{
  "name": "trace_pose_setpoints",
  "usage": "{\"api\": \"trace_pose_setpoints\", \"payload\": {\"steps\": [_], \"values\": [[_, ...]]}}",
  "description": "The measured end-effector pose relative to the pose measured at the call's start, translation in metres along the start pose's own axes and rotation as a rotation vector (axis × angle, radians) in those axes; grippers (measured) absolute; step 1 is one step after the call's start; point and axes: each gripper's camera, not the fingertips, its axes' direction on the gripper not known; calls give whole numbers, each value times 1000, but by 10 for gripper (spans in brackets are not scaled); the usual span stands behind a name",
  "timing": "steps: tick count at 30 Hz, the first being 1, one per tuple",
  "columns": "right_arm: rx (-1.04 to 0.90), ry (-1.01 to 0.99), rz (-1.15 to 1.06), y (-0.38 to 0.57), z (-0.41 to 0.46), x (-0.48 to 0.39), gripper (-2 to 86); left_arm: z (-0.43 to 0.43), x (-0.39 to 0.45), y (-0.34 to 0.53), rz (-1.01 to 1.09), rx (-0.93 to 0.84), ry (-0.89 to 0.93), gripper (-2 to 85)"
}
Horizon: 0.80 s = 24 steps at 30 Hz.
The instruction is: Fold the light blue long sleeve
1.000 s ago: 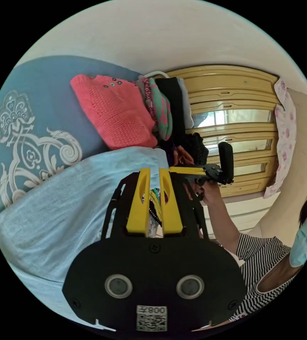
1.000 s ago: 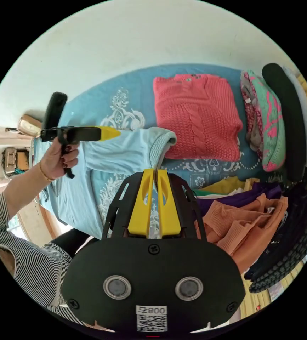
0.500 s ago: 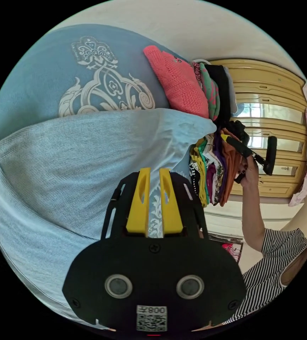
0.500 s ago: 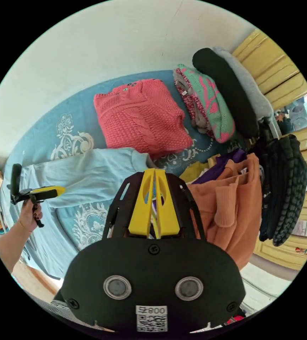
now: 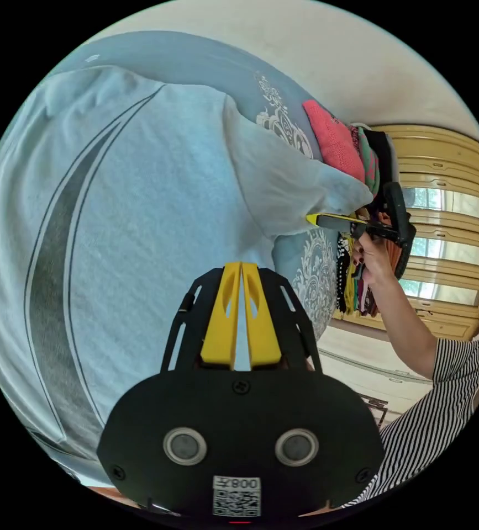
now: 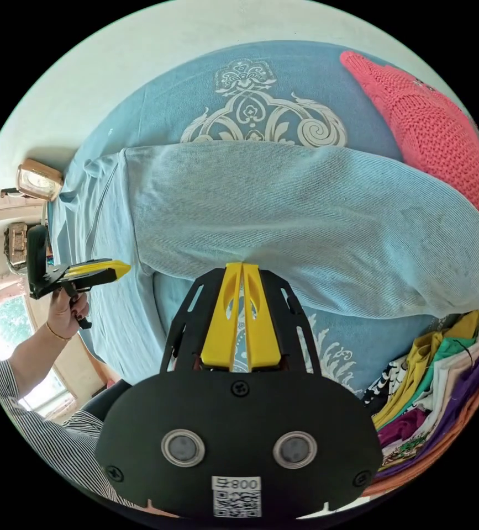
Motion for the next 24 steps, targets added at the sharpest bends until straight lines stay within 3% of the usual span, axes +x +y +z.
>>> {"api": "trace_pose_setpoints", "payload": {"steps": [5,11,14,16,19,24], "values": [[19,107,-10,-6,-1,-35,0,-75,-80,158,-182,104,15,18],[18,15,-151,-13,19,-139,1,-178,-219,426,-752,425,27,61],[-56,-29,-320,-18,48,-226,1,-217,-281,558,-1015,615,-14,86],[-128,-31,-484,-18,77,-305,1,-231,-332,643,-1184,745,54,97],[-208,-4,-632,-18,116,-392,1,-238,-387,712,-1229,920,210,99],[-262,-91,-745,-24,160,-499,2,-252,-450,775,-1204,863,223,33]]}}
